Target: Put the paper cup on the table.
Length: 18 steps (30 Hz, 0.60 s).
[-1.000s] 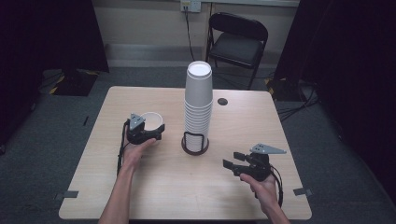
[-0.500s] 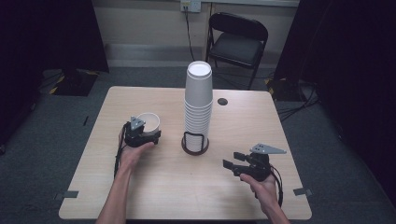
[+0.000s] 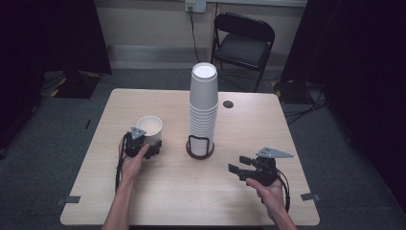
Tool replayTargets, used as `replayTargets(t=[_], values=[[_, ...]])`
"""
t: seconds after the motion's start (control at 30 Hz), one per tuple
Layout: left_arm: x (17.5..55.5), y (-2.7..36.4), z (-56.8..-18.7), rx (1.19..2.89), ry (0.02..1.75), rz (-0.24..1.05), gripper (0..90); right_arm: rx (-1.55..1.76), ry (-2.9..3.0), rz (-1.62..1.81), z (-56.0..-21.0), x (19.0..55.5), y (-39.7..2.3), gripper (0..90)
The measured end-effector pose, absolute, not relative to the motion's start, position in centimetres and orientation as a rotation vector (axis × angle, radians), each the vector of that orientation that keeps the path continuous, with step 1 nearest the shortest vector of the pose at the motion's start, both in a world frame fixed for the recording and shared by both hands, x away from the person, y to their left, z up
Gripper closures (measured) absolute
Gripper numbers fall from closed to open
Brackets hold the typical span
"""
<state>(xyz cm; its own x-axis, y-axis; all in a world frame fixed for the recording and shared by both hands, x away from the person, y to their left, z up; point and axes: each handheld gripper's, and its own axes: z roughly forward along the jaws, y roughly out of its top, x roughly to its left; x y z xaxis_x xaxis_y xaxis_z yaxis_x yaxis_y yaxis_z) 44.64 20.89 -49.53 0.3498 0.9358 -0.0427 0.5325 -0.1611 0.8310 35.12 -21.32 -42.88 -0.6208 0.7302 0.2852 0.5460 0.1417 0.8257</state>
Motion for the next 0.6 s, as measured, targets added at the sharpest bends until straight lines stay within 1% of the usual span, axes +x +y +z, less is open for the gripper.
replayTargets(t=[0.3,0.37,0.47,0.53,0.57,0.6], values=[[42.7,21.2,-48.5,1.767,1.318,0.648,15.8,1.267,2.209,1.482,-42.8,35.0,-21.7,34.7],[42.2,21.0,-48.5,1.776,1.301,0.656,15.8,1.266,2.202,1.483,-42.7,35.0,-21.7,34.4],[41.0,21.1,-48.6,1.723,1.302,0.651,15.9,1.268,2.196,1.48,-42.7,34.9,-21.8,34.1],[40.1,21.2,-48.6,1.687,1.28,0.613,15.9,1.271,2.187,1.485,-42.7,34.9,-21.9,34.0],[39.7,21.1,-48.5,1.698,1.269,0.607,15.9,1.274,2.184,1.483,-42.7,34.9,-22.0,33.9],[39.2,20.9,-48.4,1.717,1.256,0.631,15.9,1.28,2.184,1.479,-42.7,35.0,-22.0,33.9]])
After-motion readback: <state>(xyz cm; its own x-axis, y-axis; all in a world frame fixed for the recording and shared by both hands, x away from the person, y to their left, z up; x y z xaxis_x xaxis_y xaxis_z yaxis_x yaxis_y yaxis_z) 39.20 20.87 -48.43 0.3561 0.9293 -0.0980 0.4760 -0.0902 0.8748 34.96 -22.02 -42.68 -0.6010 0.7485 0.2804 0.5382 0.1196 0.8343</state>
